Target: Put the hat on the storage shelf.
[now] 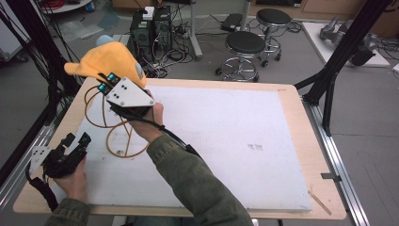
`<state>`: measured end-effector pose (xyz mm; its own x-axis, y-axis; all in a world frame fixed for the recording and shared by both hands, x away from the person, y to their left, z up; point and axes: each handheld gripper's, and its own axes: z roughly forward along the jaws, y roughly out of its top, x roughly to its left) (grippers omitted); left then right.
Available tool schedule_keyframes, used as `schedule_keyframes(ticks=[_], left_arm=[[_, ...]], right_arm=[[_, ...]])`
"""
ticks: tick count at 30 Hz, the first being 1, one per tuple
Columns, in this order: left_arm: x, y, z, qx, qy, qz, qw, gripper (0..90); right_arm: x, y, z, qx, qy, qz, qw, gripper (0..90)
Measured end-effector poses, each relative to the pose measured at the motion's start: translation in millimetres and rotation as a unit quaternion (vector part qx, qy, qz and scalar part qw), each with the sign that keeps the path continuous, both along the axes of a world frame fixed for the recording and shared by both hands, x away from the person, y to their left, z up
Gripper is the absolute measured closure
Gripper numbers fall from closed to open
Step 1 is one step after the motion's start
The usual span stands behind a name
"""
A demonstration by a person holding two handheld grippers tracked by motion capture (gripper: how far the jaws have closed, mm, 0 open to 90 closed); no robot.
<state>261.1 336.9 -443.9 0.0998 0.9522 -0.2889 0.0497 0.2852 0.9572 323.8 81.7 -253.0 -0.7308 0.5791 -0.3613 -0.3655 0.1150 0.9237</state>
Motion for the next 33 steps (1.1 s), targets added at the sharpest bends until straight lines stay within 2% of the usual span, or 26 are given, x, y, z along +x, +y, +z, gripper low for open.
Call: schedule_keyframes(ticks=[10, 15, 18, 25, 29, 33], left_arm=[[0.4, 2.5, -0.6, -0.003, 0.002, 0.002, 1.0000, 37.9], [0.8, 3.6, -1.1, -0.003, 0.003, 0.001, 1.0000, 37.9], [1.4, 3.9, -1.7, -0.004, 0.004, 0.001, 1.0000, 37.9], [1.1, 3.6, -1.4, -0.004, 0.003, 0.002, 1.0000, 37.9], [1.1, 3.9, -1.5, -0.004, 0.003, 0.002, 1.0000, 37.9], [1.0, 4.0, -1.4, -0.004, 0.003, 0.002, 1.0000, 37.9]], right_arm=[[-13.7, 20.7, -18.8, -0.012, 0.036, 0.050, 0.9981, 86.3], [-14.8, 22.6, -31.1, -0.010, 0.072, 0.072, 0.9948, 86.1], [-16.7, 23.4, -38.7, -0.020, 0.078, 0.077, 0.9938, 85.9], [-14.5, 19.1, -49.9, -0.024, 0.124, 0.099, 0.9869, 85.3], [-13.0, 13.4, -53.7, -0.012, 0.153, 0.109, 0.9820, 85.0], [-13.1, 11.1, -61.2, -0.023, 0.167, 0.112, 0.9793, 84.4]])
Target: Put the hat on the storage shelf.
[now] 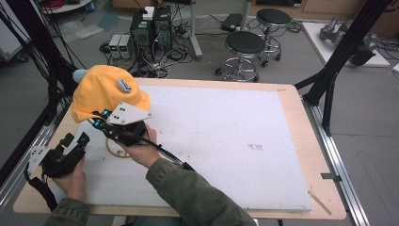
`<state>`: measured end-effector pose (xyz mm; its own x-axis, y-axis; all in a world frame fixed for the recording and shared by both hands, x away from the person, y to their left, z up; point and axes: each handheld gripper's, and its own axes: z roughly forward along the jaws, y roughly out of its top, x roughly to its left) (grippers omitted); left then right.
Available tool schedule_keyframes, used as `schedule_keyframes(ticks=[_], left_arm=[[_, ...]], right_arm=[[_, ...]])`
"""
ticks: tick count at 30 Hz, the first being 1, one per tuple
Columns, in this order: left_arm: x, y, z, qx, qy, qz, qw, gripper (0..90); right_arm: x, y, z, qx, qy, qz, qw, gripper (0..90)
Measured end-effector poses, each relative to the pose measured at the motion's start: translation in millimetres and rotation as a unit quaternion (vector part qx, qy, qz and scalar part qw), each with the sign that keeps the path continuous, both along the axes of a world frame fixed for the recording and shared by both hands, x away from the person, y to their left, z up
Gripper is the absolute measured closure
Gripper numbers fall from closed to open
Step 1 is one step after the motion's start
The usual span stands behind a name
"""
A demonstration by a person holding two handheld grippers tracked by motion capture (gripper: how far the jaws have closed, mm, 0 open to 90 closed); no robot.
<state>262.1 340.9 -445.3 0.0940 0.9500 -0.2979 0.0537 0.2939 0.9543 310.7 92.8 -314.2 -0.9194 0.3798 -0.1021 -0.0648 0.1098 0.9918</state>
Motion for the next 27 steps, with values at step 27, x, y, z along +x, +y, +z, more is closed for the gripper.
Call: schedule_keyframes(ticks=[27], left_arm=[[0.2, -1.7, 0.8, 0.007, 0.000, 0.001, 1.0000, 37.9]], right_arm=[[-4.2, -4.3, -16.7, -0.040, 0.052, 0.011, 0.9978, 79.5]])
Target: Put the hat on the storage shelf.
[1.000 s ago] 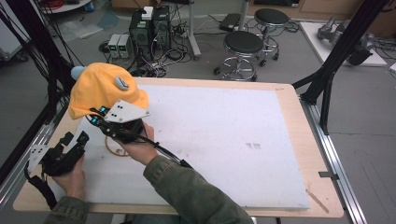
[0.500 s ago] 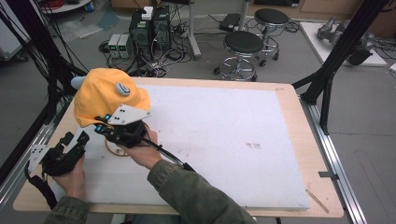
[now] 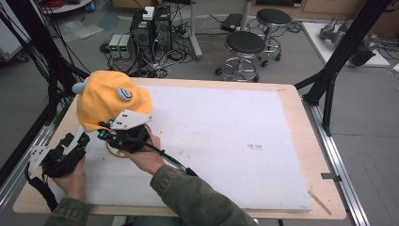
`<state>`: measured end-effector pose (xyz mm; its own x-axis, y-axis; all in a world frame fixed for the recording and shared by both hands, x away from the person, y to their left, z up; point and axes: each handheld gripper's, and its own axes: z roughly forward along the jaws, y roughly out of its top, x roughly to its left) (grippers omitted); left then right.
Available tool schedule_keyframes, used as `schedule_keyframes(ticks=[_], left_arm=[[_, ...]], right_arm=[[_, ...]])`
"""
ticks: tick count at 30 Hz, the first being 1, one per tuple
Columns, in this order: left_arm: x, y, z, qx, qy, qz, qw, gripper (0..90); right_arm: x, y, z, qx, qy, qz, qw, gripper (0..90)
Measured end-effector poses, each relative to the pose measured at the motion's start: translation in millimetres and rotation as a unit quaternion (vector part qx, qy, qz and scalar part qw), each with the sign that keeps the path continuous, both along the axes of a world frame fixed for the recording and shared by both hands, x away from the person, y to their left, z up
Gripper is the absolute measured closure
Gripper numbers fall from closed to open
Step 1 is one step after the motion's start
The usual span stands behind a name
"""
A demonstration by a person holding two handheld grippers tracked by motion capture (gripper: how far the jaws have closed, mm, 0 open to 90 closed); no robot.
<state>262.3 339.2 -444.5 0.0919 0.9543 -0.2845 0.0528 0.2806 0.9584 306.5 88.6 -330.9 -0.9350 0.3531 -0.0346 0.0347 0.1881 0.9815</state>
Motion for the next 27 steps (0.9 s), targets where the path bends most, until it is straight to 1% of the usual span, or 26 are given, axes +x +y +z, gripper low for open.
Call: schedule_keyframes(ticks=[4, 8, 10, 13, 14, 15, 16, 18, 23, 27], left_arm=[[-0.6, -1.9, 1.3, 0.014, -0.002, 0.001, 0.9999, 37.9], [-0.2, -3.2, 1.4, 0.019, -0.002, -0.002, 0.9998, 37.9], [-0.4, -3.6, 1.5, 0.018, -0.002, -0.001, 0.9998, 37.9], [-0.4, -3.1, 1.4, 0.019, -0.002, -0.001, 0.9998, 37.9], [-0.4, -3.2, 1.4, 0.018, -0.003, 0.000, 0.9998, 37.9], [-0.3, -3.3, 1.5, 0.016, -0.004, 0.000, 0.9999, 37.9], [-0.3, -3.1, 1.5, 0.017, -0.004, 0.001, 0.9999, 37.9], [-0.4, -3.1, 1.5, 0.016, -0.004, 0.001, 0.9999, 37.9], [-0.3, -3.2, 1.6, 0.017, -0.005, 0.001, 0.9998, 37.9], [-0.4, -3.1, 1.5, 0.018, -0.005, 0.001, 0.9998, 37.9]], right_arm=[[-0.8, -0.5, -0.9, 0.003, 0.005, -0.002, 1.0000, 76.7], [-4.3, 0.8, -1.4, 0.003, 0.004, -0.010, 0.9999, 73.9], [-4.7, 1.0, -1.4, 0.004, 0.005, -0.010, 0.9999, 71.9], [-6.2, 1.2, -0.9, 0.004, 0.005, -0.006, 1.0000, 65.7], [-7.2, 1.4, -0.6, 0.003, 0.002, -0.006, 1.0000, 59.0], [-8.8, 1.7, -0.3, 0.002, 0.001, -0.003, 1.0000, 50.5], [-11.2, 2.4, 0.1, 0.002, -0.002, -0.005, 1.0000, 48.5], [-15.8, 4.2, 0.8, -0.006, -0.014, -0.011, 0.9998, 46.1], [-19.1, 1.6, 5.4, 0.008, -0.016, -0.008, 0.9998, 41.2], [-17.8, -4.7, 10.8, 0.016, -0.024, -0.014, 0.9995, 38.7]])
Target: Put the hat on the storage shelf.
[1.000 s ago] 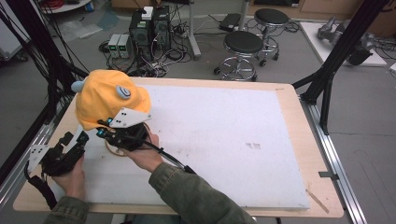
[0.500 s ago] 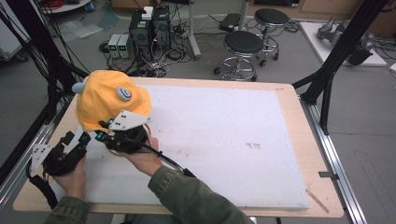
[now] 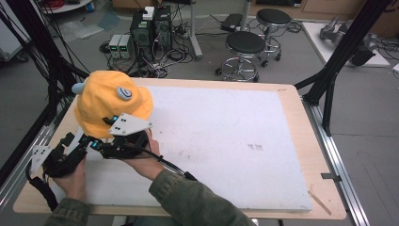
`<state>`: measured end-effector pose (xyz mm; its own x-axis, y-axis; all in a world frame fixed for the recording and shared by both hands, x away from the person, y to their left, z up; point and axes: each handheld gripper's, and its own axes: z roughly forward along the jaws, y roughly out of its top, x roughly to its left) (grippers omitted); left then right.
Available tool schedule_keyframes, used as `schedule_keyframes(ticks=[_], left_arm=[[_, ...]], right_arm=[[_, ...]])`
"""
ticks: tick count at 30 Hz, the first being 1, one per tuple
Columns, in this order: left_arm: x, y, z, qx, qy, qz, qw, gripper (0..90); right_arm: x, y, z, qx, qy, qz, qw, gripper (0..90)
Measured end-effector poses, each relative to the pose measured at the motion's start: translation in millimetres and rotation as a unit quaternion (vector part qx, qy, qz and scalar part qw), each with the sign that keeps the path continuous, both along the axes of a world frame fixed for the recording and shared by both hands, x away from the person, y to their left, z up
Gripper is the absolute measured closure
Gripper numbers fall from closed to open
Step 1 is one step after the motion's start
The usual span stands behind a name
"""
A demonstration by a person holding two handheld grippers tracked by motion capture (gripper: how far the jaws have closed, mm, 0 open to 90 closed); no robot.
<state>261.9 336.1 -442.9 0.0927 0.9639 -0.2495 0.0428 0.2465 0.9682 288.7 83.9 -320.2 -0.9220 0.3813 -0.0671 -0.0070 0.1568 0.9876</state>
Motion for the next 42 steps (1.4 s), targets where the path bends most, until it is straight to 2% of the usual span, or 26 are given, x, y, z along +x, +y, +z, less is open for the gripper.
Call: schedule_keyframes(ticks=[4, 9, 16, 20, 26, 35, 42], left_arm=[[-0.2, -0.6, 0.1, 0.002, 0.001, -0.002, 1.0000, 37.9], [-1.0, -2.6, 0.4, 0.003, -0.001, -0.002, 1.0000, 38.0], [-1.3, -3.3, 0.8, 0.006, -0.003, -0.003, 1.0000, 38.1], [-1.1, -3.8, 0.7, 0.005, -0.002, -0.002, 1.0000, 38.1], [-3.0, -5.4, 1.3, 0.004, -0.005, -0.007, 1.0000, 38.1], [-4.9, -10.2, 2.6, 0.012, -0.006, -0.013, 0.9998, 38.1], [-10.3, -8.5, 2.7, 0.011, -0.006, -0.007, 0.9999, 38.1]], right_arm=[[-2.2, -6.2, 5.0, 0.003, -0.022, -0.016, 0.9996, 32.2], [-1.7, -16.2, 11.5, 0.007, -0.031, -0.032, 0.9990, 26.2], [3.1, -43.3, 21.7, 0.034, -0.016, -0.066, 0.9971, 19.5], [5.7, -63.3, 26.3, 0.038, -0.017, -0.090, 0.9951, 18.5], [13.2, -93.6, 29.7, 0.049, -0.001, -0.127, 0.9907, 15.5], [18.8, -135.0, 29.9, 0.053, -0.003, -0.181, 0.9821, 14.8], [14.4, -167.3, 29.5, 0.053, -0.013, -0.217, 0.9746, 14.4]])
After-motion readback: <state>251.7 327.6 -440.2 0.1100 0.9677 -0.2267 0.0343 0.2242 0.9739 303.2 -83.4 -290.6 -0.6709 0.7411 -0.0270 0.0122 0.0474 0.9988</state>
